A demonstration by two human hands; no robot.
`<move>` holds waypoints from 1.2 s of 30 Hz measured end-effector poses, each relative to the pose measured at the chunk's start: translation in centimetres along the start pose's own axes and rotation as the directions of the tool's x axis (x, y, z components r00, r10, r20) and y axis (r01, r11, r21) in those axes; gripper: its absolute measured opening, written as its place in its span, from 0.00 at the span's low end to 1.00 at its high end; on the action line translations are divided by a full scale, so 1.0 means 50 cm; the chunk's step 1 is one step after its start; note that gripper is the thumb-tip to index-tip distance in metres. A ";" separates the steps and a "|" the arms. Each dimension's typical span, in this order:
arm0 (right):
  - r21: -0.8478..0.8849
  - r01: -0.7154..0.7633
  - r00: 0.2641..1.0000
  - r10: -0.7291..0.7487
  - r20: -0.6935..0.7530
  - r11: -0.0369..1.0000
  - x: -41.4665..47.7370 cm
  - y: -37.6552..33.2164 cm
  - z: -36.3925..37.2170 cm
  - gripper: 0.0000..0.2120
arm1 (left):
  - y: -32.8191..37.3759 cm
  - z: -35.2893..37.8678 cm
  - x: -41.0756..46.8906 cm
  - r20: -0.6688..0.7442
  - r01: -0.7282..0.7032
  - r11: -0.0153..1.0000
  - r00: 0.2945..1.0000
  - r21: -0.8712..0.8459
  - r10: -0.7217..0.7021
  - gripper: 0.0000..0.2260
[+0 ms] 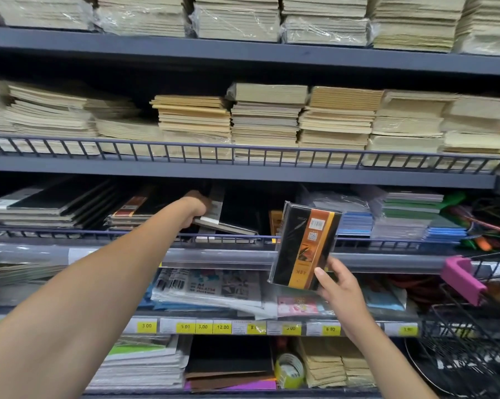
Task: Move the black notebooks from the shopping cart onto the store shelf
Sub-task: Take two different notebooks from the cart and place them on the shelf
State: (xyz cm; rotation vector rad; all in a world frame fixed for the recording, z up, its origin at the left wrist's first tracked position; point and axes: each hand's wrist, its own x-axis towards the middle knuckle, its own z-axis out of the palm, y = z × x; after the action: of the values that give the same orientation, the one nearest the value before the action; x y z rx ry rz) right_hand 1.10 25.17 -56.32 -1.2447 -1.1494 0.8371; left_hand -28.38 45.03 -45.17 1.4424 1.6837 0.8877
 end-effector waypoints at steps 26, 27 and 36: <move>-0.470 0.180 0.977 -0.102 0.187 0.864 0.009 -0.086 -0.053 0.11 | 0.048 0.066 -0.275 0.217 -0.663 0.737 0.745 0.131 0.631 0.15; -0.551 0.220 0.969 -0.113 0.221 0.805 0.011 -0.099 -0.056 0.11 | 0.056 0.068 -0.284 0.248 -0.670 0.738 0.730 0.081 0.637 0.16; -0.779 0.385 0.919 -0.131 0.370 0.495 0.022 -0.176 -0.052 0.12 | 0.096 0.081 -0.315 0.567 -0.820 0.371 0.570 0.436 0.595 0.14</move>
State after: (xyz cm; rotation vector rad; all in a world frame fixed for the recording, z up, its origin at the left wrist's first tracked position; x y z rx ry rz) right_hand 2.94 23.98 -47.32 -1.6886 -2.0626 0.1442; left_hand -20.99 30.22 -41.49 2.8156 1.0685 0.3635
